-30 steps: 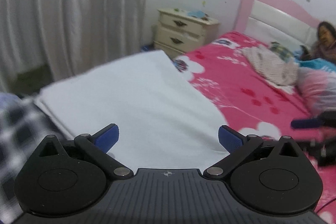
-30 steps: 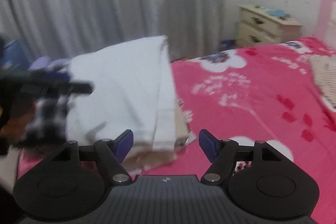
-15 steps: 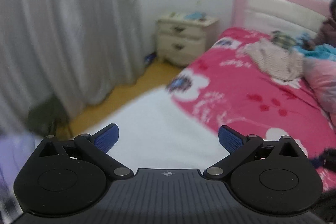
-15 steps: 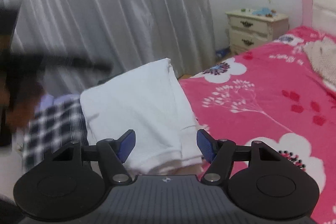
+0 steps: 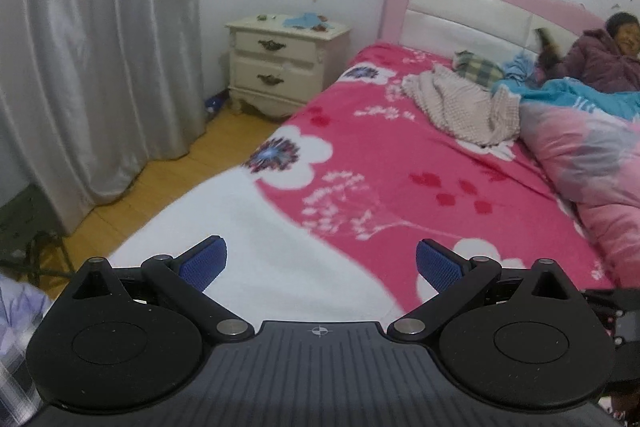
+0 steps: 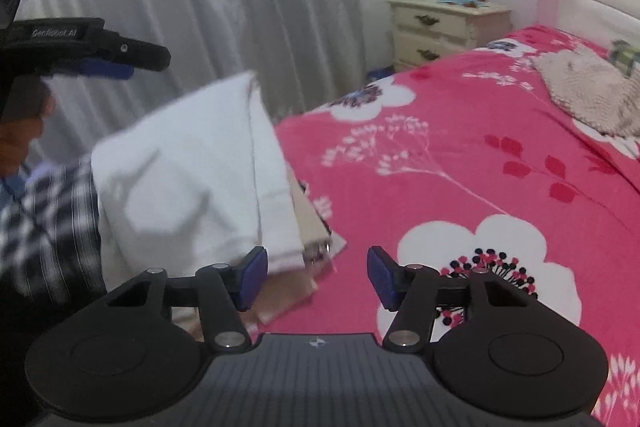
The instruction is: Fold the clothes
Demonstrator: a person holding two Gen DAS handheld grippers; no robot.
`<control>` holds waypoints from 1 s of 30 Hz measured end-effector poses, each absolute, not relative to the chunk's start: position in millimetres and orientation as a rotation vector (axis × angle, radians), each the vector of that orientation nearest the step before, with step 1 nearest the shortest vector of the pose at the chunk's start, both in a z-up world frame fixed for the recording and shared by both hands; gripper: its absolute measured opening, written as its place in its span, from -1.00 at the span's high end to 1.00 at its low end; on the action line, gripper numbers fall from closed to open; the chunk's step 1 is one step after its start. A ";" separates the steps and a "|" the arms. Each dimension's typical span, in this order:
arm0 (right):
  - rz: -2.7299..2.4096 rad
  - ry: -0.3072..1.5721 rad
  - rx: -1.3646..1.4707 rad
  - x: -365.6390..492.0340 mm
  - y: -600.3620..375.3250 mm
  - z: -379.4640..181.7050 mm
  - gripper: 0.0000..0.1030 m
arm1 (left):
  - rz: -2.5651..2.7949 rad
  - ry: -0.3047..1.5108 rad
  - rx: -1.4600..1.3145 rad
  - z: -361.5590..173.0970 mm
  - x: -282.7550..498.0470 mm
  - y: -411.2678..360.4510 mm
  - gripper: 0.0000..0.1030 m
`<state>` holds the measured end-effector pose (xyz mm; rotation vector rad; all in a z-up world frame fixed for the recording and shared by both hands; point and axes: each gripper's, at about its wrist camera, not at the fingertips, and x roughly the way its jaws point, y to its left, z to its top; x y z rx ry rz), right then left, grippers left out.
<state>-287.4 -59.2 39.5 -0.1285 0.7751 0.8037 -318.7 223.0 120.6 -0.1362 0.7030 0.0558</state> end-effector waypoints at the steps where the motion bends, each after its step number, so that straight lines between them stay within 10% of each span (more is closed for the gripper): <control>1: 0.824 0.766 -0.153 -287.6 -57.1 37.8 -0.11 | 0.052 0.710 -0.157 115.3 -322.6 230.1 -0.98; 12: 1.214 0.519 -0.481 -253.8 30.2 63.5 -0.09 | 0.101 0.741 -0.216 81.2 -338.7 280.0 -0.98; 20: 1.232 0.552 -0.410 -212.0 91.2 -9.3 -0.17 | 0.107 0.882 -0.188 36.0 -322.0 299.5 -0.98; 30: 1.238 0.554 -0.073 -137.2 104.6 40.7 -0.06 | 0.144 0.789 -0.244 42.5 -317.5 307.3 -0.98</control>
